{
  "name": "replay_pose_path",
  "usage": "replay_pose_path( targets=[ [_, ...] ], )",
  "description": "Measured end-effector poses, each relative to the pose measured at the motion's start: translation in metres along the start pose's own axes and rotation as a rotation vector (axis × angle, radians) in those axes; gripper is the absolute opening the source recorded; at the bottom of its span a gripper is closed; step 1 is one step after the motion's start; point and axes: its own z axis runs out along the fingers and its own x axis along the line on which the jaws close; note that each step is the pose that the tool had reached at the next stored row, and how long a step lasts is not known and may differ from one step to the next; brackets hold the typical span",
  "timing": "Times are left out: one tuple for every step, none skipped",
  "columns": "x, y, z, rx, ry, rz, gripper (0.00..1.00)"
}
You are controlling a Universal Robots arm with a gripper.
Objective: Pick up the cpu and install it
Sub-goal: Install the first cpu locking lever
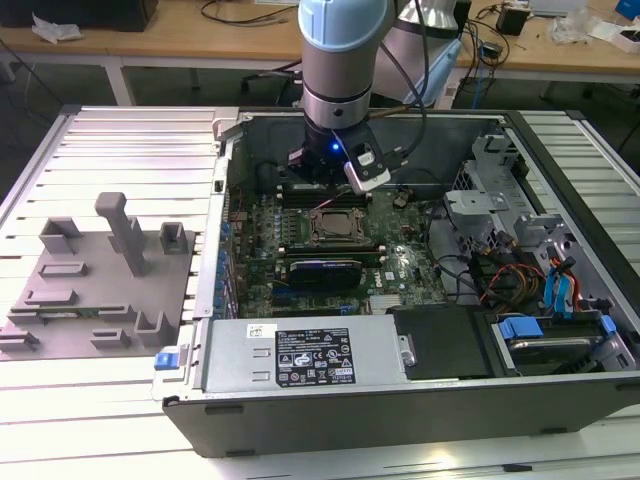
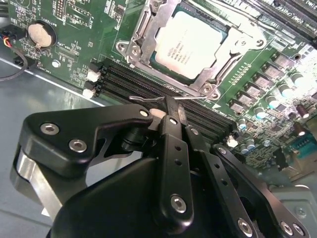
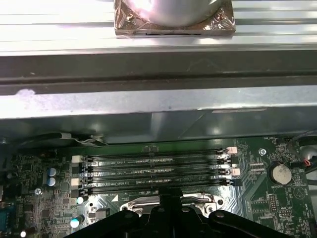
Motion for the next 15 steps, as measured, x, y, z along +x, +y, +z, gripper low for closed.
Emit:
replay_pose_path(
  targets=[
    [-0.0001, -0.0001, 0.0007, 0.0, -0.0001, 0.0, 0.11],
    [-0.0002, -0.0003, 0.0019, 0.0001, -0.0002, 0.001, 0.11],
    [-0.0004, -0.0004, 0.0026, 0.0002, -0.0003, 0.001, 0.11],
    [-0.0006, -0.0004, 0.0029, 0.0003, -0.0003, 0.002, 0.11],
    [-0.0011, -0.0005, 0.0034, 0.0004, -0.0007, 0.003, 0.11],
    [-0.0014, -0.0003, 0.0039, 0.0004, -0.0014, 0.006, 0.11],
    [-0.0014, 0.0, 0.0041, 0.0006, -0.0016, 0.007, 0.11],
    [-0.0014, 0.0004, 0.0042, 0.0008, -0.0017, 0.007, 0.11],
    [-0.0013, 0.001, 0.0044, 0.001, -0.002, 0.009, 0.11],
    [-0.0013, 0.0016, 0.0046, 0.0013, -0.0024, 0.01, 0.11],
    [-0.0012, 0.0025, 0.005, 0.002, -0.0031, 0.013, 0.11],
    [-0.0011, 0.0038, 0.0054, 0.0032, -0.0038, 0.016, 0.11],
    [-0.001, 0.0046, 0.0056, 0.0036, -0.0042, 0.017, 0.11],
    [-0.001, 0.0056, 0.0059, 0.0045, -0.0048, 0.019, 0.11],
    [-0.0009, 0.0066, 0.0064, 0.0064, -0.0058, 0.023, 0.11]
  ],
)
